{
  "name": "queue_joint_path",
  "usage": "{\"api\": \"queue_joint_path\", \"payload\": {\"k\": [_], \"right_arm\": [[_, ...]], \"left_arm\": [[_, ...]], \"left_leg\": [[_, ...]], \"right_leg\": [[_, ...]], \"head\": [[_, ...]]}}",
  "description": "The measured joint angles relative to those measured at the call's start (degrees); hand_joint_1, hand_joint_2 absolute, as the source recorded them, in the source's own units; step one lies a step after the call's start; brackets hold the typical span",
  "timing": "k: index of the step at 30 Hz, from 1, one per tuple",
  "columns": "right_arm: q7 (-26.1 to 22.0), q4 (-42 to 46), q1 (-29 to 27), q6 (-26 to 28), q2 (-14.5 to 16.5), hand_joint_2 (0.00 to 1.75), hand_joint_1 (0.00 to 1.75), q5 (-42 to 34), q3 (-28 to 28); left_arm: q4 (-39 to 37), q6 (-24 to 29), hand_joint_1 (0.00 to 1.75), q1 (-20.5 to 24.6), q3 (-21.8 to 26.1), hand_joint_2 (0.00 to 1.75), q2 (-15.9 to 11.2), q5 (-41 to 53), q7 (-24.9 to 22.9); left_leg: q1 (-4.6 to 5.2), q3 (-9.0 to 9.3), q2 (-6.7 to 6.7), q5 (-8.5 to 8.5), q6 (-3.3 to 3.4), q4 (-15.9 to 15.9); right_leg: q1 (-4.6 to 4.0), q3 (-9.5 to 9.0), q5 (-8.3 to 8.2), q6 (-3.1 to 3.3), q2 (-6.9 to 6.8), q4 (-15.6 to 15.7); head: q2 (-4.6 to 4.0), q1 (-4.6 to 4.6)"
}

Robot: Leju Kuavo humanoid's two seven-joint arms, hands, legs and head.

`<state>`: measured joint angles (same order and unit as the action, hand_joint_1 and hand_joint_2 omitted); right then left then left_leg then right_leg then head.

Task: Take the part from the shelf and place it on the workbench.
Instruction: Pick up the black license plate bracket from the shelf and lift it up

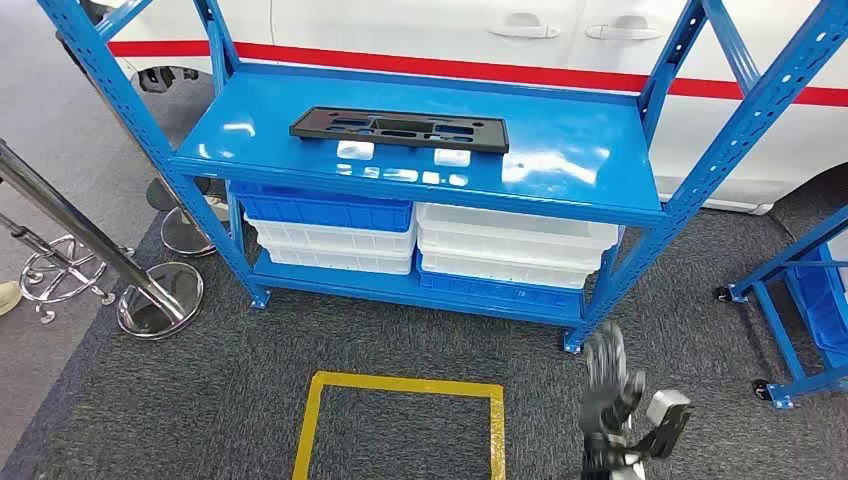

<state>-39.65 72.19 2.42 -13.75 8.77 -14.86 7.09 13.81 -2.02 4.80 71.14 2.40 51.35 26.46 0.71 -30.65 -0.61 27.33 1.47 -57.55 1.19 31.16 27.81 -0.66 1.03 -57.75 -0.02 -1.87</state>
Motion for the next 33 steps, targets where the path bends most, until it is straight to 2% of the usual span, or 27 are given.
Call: {"api": "queue_joint_path", "payload": {"k": [2,4,6,9,11,22,29,33], "right_arm": [[0.0,8.2,-0.1,0.0,-0.3,0.00,0.00,2.9,-4.0],[0.0,23.0,0.4,1.0,-1.3,0.00,0.00,10.1,-11.1],[0.1,34.2,2.9,3.4,-3.1,0.00,0.00,15.6,-17.1],[0.3,45.5,7.6,7.2,-6.4,0.00,0.00,17.8,-24.4],[0.3,49.8,8.7,9.1,-7.9,0.00,0.00,18.3,-27.6],[0.2,56.4,9.8,16.8,-14.2,0.00,0.00,20.0,-35.3],[0.5,55.9,8.3,15.9,-16.1,0.00,0.00,18.9,-36.4],[2.2,53.3,5.1,14.4,-17.7,0.00,0.00,18.1,-36.2]], "left_arm": [[-0.1,-0.3,0.00,0.2,-0.1,0.00,0.0,-0.1,-0.4],[-0.3,-1.2,0.00,0.4,-0.1,0.00,0.0,-0.5,-1.7],[-0.4,-2.0,0.00,0.2,-0.1,0.00,0.1,-1.4,-3.0],[-0.5,-2.3,0.00,0.2,0.0,0.00,0.2,-2.1,-3.9],[-0.5,-2.0,0.00,0.2,0.0,0.00,0.2,-1.8,-3.9],[-0.5,0.0,0.00,0.2,0.0,0.00,0.2,-0.8,-4.1],[-0.5,0.0,0.00,0.2,0.5,0.00,0.2,-2.5,-4.6],[-0.5,0.4,0.00,0.1,1.1,0.00,0.2,-3.0,-4.7]], "left_leg": [[0.00,0.04,-0.08,-0.01,0.01,0.0],[-0.04,0.03,-0.22,-0.03,0.02,0.0],[-0.10,-0.02,-0.27,-0.03,0.01,0.0],[-0.11,-0.04,-0.33,-0.03,0.01,0.0],[-0.11,-0.05,-0.40,-0.02,0.01,0.0],[-0.01,-0.11,-0.44,0.00,0.05,-0.1],[0.18,-0.29,-0.44,0.20,0.37,-0.5],[-0.05,-0.27,-0.49,0.02,0.91,-0.2]], "right_leg": [[0.01,0.01,0.01,0.00,-0.10,0.0],[-0.03,0.04,0.01,0.00,-0.23,0.0],[-0.09,0.06,0.03,0.02,-0.27,0.0],[-0.11,0.03,0.06,0.03,-0.31,0.0],[-0.11,-0.01,0.07,0.03,-0.38,0.1],[0.06,-0.03,0.00,-0.06,-0.44,0.2],[0.16,-0.02,-0.01,-0.18,-0.50,0.2],[0.15,-0.12,-0.04,-0.67,-0.59,0.4]], "head": [[0.00,0.01],[0.00,0.01],[0.00,0.01],[0.00,0.01],[0.00,0.01],[0.00,0.01],[0.00,0.01],[0.00,0.01]]}}
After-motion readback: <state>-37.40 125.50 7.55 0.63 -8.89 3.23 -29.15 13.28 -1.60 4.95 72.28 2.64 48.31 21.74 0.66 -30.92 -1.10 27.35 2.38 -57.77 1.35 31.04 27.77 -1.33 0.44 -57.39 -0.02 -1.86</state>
